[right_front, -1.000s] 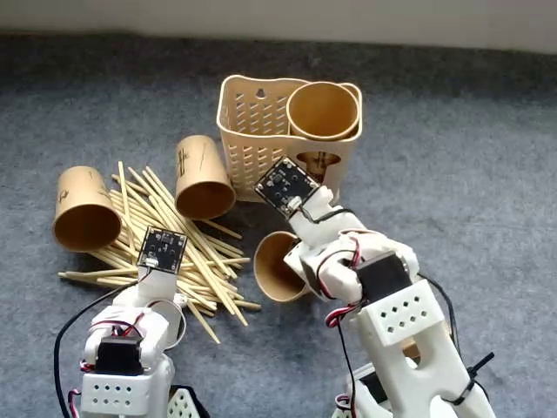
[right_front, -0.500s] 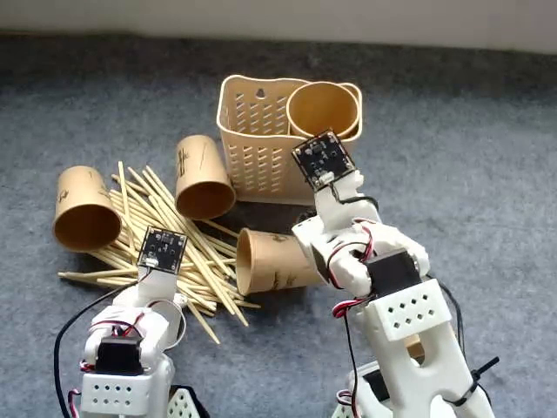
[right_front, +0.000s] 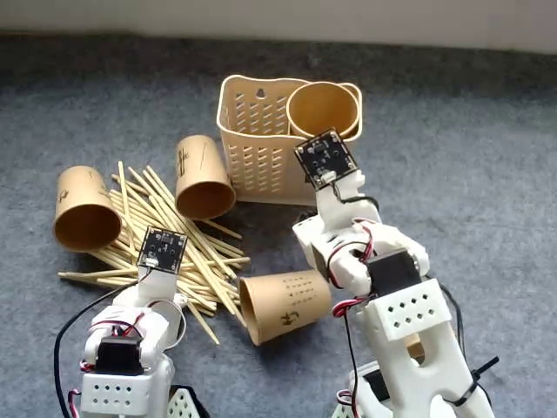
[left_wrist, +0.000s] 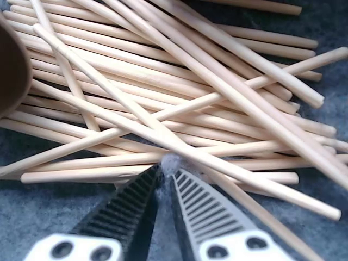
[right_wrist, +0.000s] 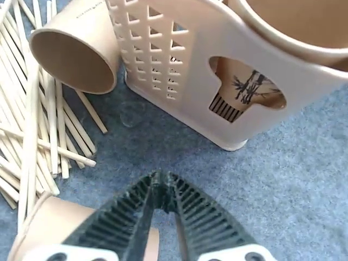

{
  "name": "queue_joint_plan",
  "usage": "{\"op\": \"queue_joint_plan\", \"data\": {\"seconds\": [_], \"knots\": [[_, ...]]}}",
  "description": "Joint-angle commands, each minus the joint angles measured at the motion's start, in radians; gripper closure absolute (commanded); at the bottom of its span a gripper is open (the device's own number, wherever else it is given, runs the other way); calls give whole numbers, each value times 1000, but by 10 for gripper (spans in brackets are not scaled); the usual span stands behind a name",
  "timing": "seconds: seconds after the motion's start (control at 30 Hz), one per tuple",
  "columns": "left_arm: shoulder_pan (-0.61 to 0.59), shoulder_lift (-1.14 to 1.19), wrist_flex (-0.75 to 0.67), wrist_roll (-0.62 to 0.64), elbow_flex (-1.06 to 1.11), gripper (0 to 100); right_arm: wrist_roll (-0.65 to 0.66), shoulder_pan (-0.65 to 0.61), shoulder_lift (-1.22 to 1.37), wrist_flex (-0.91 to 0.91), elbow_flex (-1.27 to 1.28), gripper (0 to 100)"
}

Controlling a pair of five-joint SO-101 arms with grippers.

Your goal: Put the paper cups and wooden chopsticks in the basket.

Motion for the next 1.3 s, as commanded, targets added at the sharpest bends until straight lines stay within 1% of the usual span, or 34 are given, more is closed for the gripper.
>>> {"op": "queue_joint_plan", "data": {"seconds": [0.0,0.1,0.23,0.3,0.37,0.43,0.5,0.57,0.7,0.9,1.13,1.27], "knots": [[16,-15,3,-8,19,984,-2,8,-7,-21,7,991],[16,-15,3,-8,19,984,-2,8,-18,-5,7,989],[16,-15,3,-8,19,984,-2,1,-19,110,-19,984],[16,-15,3,-8,19,984,-2,-44,-10,168,-67,945],[16,-15,3,-8,19,984,-2,-97,-8,216,-102,881],[16,-15,3,-8,19,984,-2,-173,-8,254,-119,820],[16,-15,3,-8,19,984,-2,-251,-8,266,-117,784],[16,-15,3,-8,19,984,-2,-329,-7,265,-113,778],[16,-15,3,-8,19,984,-2,-427,-7,239,-64,776],[16,-15,3,-8,19,984,-3,-478,-7,68,90,775],[16,-15,3,-8,19,984,-9,-573,-8,39,131,774],[16,-15,3,-8,19,984,-5,-585,-7,-12,180,774]]}}
